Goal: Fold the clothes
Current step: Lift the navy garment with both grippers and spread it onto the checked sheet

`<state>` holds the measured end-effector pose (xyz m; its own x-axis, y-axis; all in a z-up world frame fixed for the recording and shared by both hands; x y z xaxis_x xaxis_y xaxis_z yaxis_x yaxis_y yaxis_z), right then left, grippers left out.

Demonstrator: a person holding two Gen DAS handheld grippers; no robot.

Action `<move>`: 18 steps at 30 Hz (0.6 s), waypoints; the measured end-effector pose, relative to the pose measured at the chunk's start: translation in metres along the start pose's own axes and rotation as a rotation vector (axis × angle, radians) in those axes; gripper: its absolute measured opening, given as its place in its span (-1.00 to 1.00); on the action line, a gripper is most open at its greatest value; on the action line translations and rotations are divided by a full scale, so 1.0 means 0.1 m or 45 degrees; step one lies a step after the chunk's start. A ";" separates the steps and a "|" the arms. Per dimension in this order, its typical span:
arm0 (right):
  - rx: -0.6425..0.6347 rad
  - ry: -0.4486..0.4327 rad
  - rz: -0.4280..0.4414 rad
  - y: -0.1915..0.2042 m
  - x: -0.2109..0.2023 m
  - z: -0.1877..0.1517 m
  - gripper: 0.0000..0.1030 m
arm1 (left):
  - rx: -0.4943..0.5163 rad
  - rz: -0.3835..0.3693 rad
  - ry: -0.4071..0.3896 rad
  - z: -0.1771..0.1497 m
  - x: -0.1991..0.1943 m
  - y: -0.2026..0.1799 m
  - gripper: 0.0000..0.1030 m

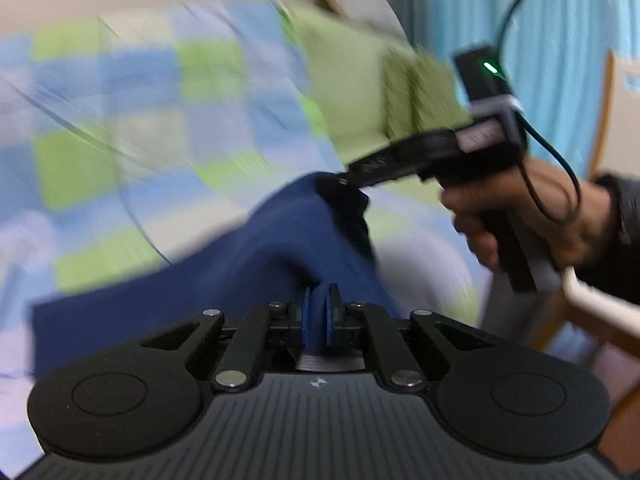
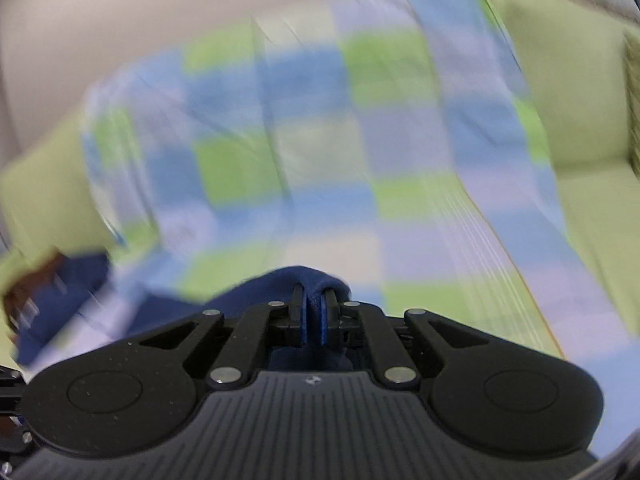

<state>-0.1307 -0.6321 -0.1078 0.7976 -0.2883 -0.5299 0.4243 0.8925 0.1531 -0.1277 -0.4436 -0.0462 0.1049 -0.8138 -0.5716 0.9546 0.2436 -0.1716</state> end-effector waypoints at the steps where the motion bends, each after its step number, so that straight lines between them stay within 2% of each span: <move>1: -0.001 0.036 -0.015 -0.08 0.05 -0.13 -0.67 | -0.024 -0.010 0.033 -0.06 0.03 0.00 -0.62; 2: -0.006 0.059 -0.035 -0.16 0.08 -0.23 -0.34 | -0.052 -0.018 0.043 -0.09 -0.01 0.04 -0.46; 3: -0.024 0.058 -0.061 -0.20 0.07 -0.27 -0.19 | -0.080 -0.025 0.045 -0.12 -0.07 0.10 -0.20; 4: -0.052 0.046 -0.092 -0.22 0.05 -0.29 -0.09 | -0.109 -0.016 0.036 -0.14 -0.17 0.18 -0.11; 5: -0.080 0.026 -0.112 -0.21 0.02 -0.29 -0.09 | -0.126 -0.004 0.028 -0.13 -0.26 0.27 -0.01; 9: -0.127 -0.039 -0.190 -0.09 -0.05 -0.27 -0.09 | -0.249 0.166 -0.040 -0.16 -0.71 0.97 0.11; 12: -0.159 -0.113 -0.206 0.03 -0.17 -0.20 0.01 | -0.316 0.300 -0.061 -0.23 -0.93 1.47 0.16; 15: -0.212 -0.149 -0.167 0.29 -0.28 -0.20 0.20 | -0.365 0.420 -0.039 -0.33 -1.04 2.04 0.16; 17: -0.268 -0.146 -0.111 0.56 -0.31 -0.25 0.47 | -0.391 0.445 -0.022 -0.38 -0.98 2.30 0.19; 18: -0.307 -0.138 -0.075 0.72 -0.32 -0.29 0.51 | -0.406 0.437 -0.010 -0.43 -0.95 2.40 0.21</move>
<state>-0.1381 -0.5486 -0.1039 0.8213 -0.3658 -0.4378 0.3671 0.9263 -0.0854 0.0793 -0.2853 -0.0672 0.4033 -0.6614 -0.6324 0.7308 0.6487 -0.2125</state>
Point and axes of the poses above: each gripper's, at about its wrist camera, not at the fingertips, and x roughly the way its jaws point, y to its left, z to its top, the point moved 10 cm from there along x, roughly the way its jaws point, and after that the axes turned 8 degrees about -x, right-handed, at the moved point
